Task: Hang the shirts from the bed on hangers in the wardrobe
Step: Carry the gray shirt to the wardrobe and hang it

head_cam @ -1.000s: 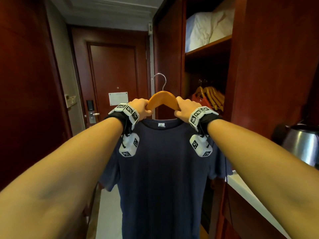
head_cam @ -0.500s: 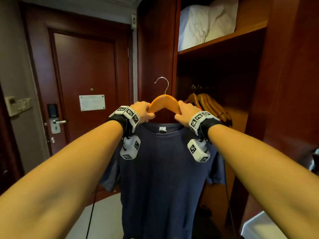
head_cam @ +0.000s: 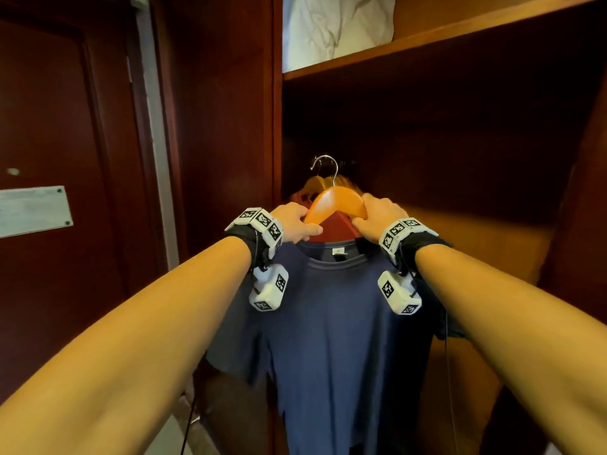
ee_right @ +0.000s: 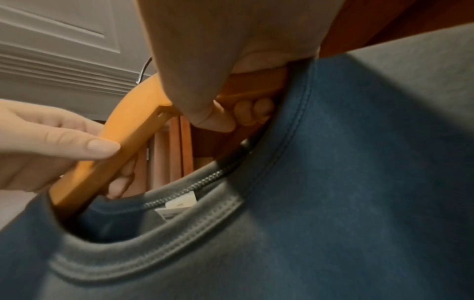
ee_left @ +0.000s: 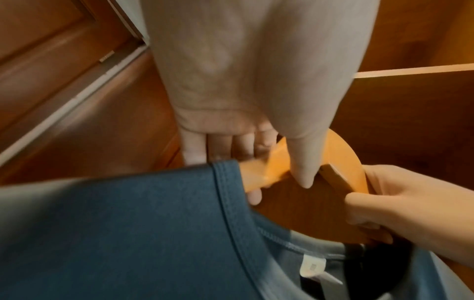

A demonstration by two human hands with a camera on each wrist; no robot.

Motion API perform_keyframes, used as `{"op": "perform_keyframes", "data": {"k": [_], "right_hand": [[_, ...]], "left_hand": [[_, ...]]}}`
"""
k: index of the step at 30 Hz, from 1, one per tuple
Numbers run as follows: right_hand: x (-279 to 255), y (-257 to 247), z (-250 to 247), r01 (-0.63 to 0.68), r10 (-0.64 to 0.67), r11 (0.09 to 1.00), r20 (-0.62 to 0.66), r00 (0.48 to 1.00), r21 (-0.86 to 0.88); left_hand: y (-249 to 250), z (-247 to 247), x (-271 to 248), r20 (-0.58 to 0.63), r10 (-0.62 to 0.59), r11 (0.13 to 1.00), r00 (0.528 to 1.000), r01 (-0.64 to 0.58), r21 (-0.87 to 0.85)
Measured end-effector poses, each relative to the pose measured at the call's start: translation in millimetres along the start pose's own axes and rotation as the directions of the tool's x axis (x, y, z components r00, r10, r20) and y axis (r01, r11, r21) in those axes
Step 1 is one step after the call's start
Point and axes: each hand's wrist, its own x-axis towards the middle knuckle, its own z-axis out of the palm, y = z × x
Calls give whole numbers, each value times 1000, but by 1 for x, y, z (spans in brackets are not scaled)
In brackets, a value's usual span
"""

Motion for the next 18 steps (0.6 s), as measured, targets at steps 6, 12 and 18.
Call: {"op": "perform_keyframes", "data": {"k": [6,12,18], "right_hand": [[17,42,20,-114,125,987,96,988,-113],[36,79,47,-183,216,964,165,962,-191],[76,116,69,-199,266,947,267,926,-253]], "left_hand": [[-7,31,63,-17,64,992,998,-66,-103],[-11,61,121,-9,96,995,995,-96,-6],[-10,96,186,28,120,972,992,-123,201]]}}
